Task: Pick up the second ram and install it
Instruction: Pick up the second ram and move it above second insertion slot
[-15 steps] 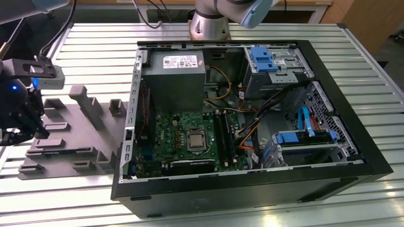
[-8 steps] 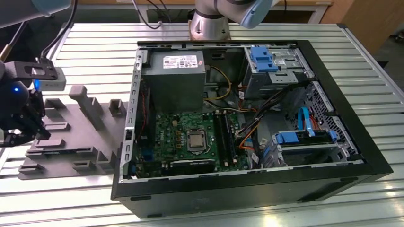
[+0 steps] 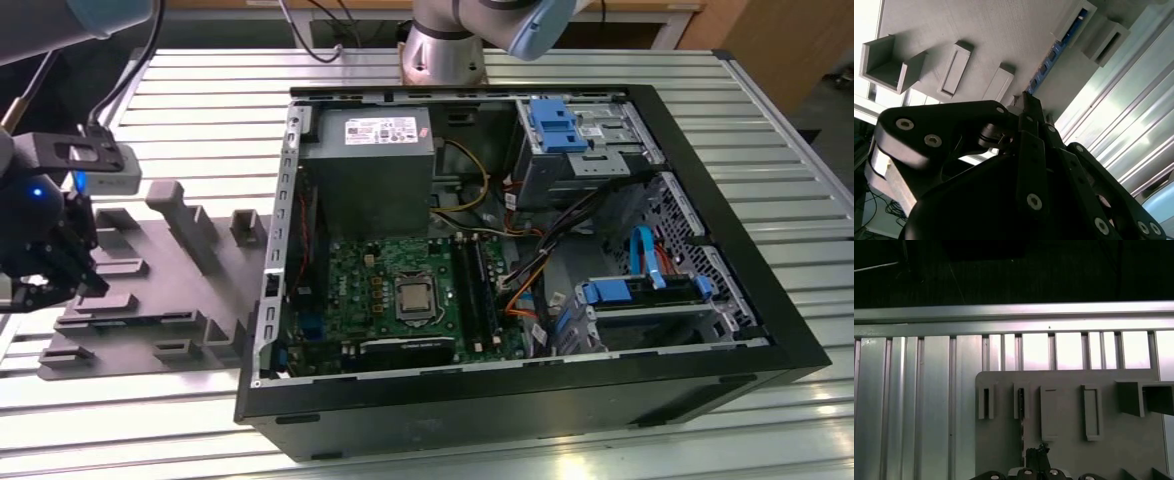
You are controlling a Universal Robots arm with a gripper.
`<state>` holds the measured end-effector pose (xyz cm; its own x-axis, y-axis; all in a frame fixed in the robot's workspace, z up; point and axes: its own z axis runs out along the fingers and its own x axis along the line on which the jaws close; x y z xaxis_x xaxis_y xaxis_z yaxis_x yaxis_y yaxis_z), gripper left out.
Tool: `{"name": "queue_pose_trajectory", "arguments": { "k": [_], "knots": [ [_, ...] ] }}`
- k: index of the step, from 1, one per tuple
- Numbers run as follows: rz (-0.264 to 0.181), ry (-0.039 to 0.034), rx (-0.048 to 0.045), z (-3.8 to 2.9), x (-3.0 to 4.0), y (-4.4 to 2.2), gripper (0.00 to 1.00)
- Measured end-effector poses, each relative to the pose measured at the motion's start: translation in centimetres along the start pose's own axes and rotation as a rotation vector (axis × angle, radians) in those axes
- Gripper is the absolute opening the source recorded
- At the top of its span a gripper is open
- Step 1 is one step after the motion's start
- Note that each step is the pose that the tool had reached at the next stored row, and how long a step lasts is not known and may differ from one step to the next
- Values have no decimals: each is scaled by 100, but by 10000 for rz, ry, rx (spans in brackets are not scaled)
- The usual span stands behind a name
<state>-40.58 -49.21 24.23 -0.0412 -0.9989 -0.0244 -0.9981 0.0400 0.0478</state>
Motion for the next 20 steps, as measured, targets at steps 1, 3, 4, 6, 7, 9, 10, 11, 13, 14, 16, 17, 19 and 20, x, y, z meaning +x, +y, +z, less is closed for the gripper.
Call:
{"name": "queue_pose_trajectory", "arguments": {
  "k": [1, 3, 4, 6, 7, 9, 10, 11, 13, 14, 16, 17, 19, 20],
  "knots": [
    [0, 0, 0, 4, 0, 0, 11],
    [0, 0, 0, 12, 0, -1, 11],
    [0, 0, 0, 16, 0, -1, 11],
    [0, 1, -1, 21, 0, -1, 11],
    [0, 0, 0, 24, 0, -1, 11],
    [0, 0, 1, 29, 1, -2, 11],
    [0, 0, 0, 31, 1, -1, 11],
    [0, -1, 0, 33, 1, -2, 11],
    [0, 0, 0, 37, 1, -2, 11],
    [0, 0, 0, 39, 1, -2, 11],
    [0, 0, 0, 43, 1, -2, 11],
    [0, 0, 0, 45, 1, -2, 11],
    [0, 0, 0, 49, 1, -2, 11],
    [0, 0, 0, 52, 1, -2, 11]
  ]
}}
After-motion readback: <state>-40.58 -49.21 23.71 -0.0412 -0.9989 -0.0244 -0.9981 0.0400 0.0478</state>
